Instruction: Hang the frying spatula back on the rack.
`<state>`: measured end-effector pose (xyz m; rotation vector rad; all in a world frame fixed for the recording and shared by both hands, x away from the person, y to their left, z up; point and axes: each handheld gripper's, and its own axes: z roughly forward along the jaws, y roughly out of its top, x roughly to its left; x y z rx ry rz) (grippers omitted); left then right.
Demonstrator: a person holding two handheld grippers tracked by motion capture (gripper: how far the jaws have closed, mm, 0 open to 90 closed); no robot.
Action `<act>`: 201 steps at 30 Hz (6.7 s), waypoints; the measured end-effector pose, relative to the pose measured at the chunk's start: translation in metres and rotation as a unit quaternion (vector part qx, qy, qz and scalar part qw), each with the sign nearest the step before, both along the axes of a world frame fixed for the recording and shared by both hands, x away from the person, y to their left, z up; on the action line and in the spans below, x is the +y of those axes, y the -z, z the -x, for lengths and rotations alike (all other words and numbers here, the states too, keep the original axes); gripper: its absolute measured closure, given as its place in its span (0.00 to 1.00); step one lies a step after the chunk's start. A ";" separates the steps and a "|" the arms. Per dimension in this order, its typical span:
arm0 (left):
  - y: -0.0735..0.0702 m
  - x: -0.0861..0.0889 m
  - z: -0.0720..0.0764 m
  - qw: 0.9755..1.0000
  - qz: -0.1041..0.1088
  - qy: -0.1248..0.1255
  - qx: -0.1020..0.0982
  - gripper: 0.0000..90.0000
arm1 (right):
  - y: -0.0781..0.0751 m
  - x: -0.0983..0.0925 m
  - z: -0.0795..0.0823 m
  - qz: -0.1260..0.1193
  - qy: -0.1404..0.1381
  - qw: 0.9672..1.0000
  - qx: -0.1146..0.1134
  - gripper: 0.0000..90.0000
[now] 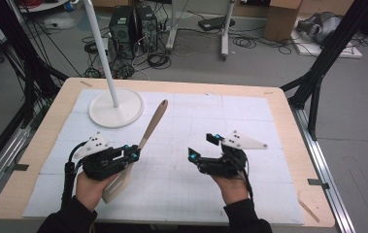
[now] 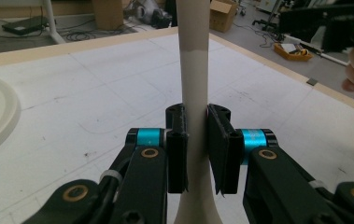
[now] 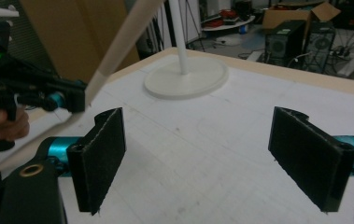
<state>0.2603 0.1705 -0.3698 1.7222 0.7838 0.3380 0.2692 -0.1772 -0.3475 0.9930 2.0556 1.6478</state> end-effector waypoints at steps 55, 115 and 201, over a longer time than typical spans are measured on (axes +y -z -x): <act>-0.011 -0.009 0.010 0.998 0.008 0.037 -0.046 0.86 | -0.072 0.090 -0.038 -0.067 -0.109 0.991 0.031 0.78; -0.040 0.006 0.006 0.967 0.112 0.218 -0.064 0.81 | -0.073 0.107 -0.031 -0.053 -0.375 0.925 0.027 0.81; -0.177 0.082 -0.195 0.994 0.104 -0.004 -0.036 0.84 | 0.000 -0.115 0.023 0.029 0.074 0.996 -0.029 0.19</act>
